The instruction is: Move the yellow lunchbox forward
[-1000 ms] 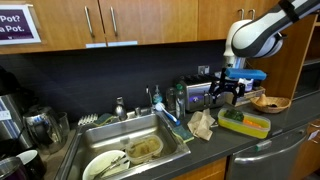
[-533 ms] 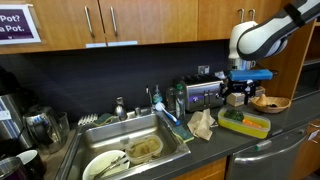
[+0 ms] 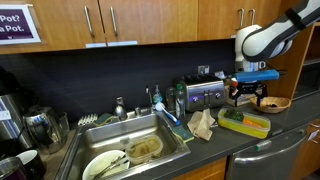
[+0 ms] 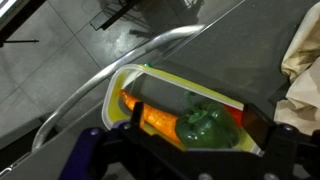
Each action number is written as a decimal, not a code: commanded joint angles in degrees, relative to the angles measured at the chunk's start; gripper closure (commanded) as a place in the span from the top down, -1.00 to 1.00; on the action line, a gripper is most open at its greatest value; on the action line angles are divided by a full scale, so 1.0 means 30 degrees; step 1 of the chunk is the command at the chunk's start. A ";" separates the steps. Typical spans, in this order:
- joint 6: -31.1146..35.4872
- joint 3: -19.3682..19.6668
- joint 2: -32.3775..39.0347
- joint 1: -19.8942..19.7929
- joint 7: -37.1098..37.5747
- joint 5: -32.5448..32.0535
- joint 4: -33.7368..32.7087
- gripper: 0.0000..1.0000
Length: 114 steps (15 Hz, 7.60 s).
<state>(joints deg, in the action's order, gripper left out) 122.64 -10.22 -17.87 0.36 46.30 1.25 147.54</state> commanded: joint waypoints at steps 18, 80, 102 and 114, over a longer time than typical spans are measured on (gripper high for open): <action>-0.1644 0.0454 0.2312 0.1406 -0.9386 -0.1239 -0.0450 1.00; 0.6314 0.3306 0.2709 0.2391 -2.9323 0.3388 0.3331 1.00; 0.7590 0.3336 0.2786 0.2612 -3.0936 0.3781 0.3476 -0.96; 0.8927 0.4083 0.3496 0.2141 -3.2172 0.3821 0.2461 -0.96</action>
<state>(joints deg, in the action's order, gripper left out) 147.70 0.93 -8.06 7.32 -47.48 11.52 156.01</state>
